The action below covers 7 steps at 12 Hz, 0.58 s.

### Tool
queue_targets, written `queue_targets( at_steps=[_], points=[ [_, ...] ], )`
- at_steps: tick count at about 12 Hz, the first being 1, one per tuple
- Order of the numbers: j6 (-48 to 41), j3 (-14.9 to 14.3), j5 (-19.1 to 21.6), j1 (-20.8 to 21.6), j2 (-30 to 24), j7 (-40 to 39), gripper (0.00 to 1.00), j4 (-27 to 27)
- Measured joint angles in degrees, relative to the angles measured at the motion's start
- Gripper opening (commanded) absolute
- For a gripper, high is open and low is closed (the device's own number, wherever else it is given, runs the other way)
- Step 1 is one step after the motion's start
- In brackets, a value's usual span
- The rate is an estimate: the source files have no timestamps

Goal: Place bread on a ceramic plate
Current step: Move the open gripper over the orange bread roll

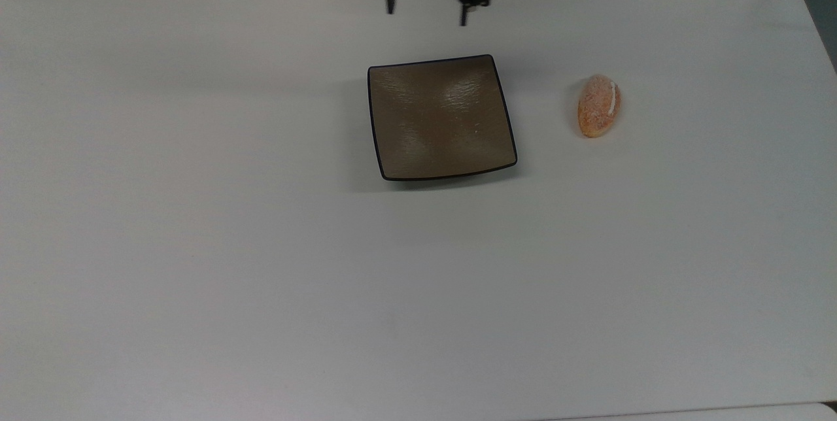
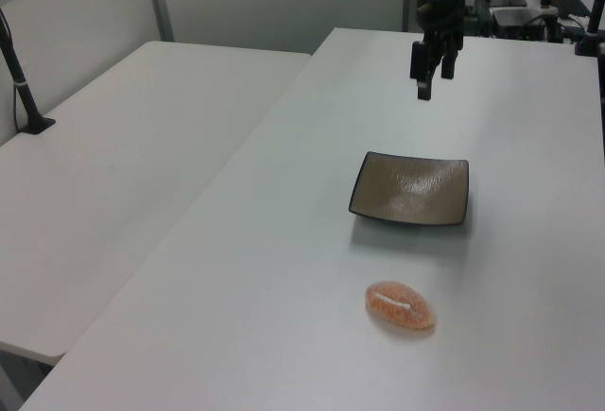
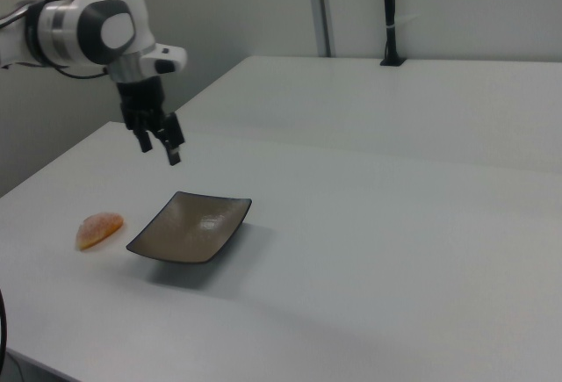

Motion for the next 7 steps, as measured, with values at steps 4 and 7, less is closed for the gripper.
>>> queue_targets(
  at_steps=[4,7],
  points=[
    [0.15,10.51,1.73,-0.2,0.8,9.53,1.0,-0.47],
    [5.45,15.14,1.79,-0.34,3.91,15.36,1.0,-1.11]
  ],
)
